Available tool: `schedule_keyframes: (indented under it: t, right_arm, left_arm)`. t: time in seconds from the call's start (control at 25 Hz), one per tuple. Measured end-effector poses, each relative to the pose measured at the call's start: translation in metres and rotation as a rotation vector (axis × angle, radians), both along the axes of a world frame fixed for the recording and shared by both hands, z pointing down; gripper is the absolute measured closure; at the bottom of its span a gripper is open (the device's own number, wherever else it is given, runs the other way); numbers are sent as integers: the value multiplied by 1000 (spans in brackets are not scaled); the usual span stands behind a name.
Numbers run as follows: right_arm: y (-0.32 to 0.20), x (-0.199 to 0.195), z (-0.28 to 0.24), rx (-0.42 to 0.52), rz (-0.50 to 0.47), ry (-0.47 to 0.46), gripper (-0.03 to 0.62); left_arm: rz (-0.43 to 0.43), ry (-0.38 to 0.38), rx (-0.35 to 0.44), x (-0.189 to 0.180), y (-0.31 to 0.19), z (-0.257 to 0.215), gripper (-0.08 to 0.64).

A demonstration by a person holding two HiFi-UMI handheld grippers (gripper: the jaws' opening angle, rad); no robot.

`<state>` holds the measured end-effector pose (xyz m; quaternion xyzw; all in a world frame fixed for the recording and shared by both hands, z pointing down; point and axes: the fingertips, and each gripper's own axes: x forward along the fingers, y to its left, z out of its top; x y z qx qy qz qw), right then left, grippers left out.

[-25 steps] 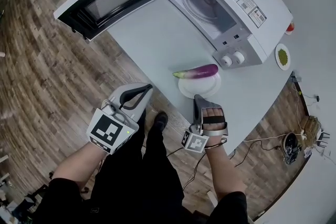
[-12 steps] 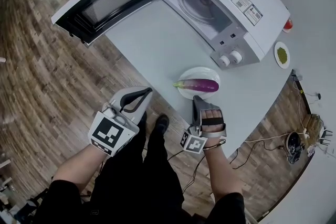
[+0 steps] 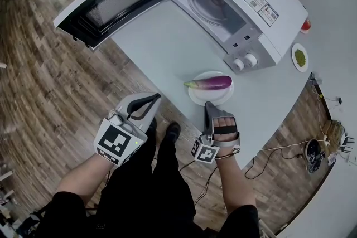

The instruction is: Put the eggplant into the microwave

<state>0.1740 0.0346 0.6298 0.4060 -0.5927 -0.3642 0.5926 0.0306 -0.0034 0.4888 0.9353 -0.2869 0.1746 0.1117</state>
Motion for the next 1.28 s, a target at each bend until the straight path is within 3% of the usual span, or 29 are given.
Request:
schedule_keyframes:
  t: [0.72, 1.28]
  right_arm:
    - [-11, -8, -22, 64, -1, -12, 571]
    - [-36, -36, -92, 157, -27, -28, 571]
  left_arm:
    - [13, -7, 8, -2, -4, -1, 552]
    - [21, 14, 58, -15, -18, -39, 552]
